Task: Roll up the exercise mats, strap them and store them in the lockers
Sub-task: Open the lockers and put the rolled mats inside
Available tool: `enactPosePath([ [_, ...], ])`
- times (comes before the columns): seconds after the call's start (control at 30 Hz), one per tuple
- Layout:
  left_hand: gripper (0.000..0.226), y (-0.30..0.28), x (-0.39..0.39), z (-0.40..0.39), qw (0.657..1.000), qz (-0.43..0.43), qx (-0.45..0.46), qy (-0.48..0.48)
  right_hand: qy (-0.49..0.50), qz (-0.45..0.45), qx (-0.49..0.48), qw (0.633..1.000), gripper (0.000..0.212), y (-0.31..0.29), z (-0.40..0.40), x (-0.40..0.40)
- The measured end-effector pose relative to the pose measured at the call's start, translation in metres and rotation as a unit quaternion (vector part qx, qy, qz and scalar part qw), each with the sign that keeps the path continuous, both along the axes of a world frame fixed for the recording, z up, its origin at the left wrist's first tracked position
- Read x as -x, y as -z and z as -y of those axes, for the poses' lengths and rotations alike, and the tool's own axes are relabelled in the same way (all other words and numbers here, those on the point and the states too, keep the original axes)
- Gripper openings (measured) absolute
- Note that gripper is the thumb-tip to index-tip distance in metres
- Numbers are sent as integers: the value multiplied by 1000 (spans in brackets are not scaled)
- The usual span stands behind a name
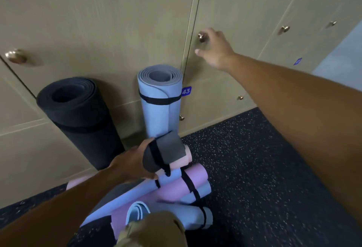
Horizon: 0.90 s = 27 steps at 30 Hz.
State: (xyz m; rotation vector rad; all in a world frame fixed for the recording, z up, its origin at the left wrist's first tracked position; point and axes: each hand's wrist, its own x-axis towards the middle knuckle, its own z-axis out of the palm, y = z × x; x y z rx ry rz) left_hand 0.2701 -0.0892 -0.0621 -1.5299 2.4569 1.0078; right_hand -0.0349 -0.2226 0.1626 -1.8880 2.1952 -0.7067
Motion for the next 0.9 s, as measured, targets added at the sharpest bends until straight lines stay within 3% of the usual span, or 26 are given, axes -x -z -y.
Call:
enactPosePath([
  [0.17, 137, 7, -1, 5, 1000, 4, -4, 1, 6, -21, 87, 996, 34, 12, 20, 1],
  [0.4, 135, 6, 7, 6, 1000, 2, -13, -8, 59, 57, 203, 976, 19, 28, -10, 0],
  [0.5, 141, 4, 12, 2, 1000, 11, -18, -18, 100, 63, 239, 964, 30, 37, -48, 7],
  [0.63, 140, -6, 14, -3, 1000, 14, -16, -12, 137, 54, 215, 966, 47, 38, -99, 27],
  [0.9, 129, -41, 46, -22, 997, -73, 5, -4, 198, 104, 195, 955, 41, 37, -160, 64],
])
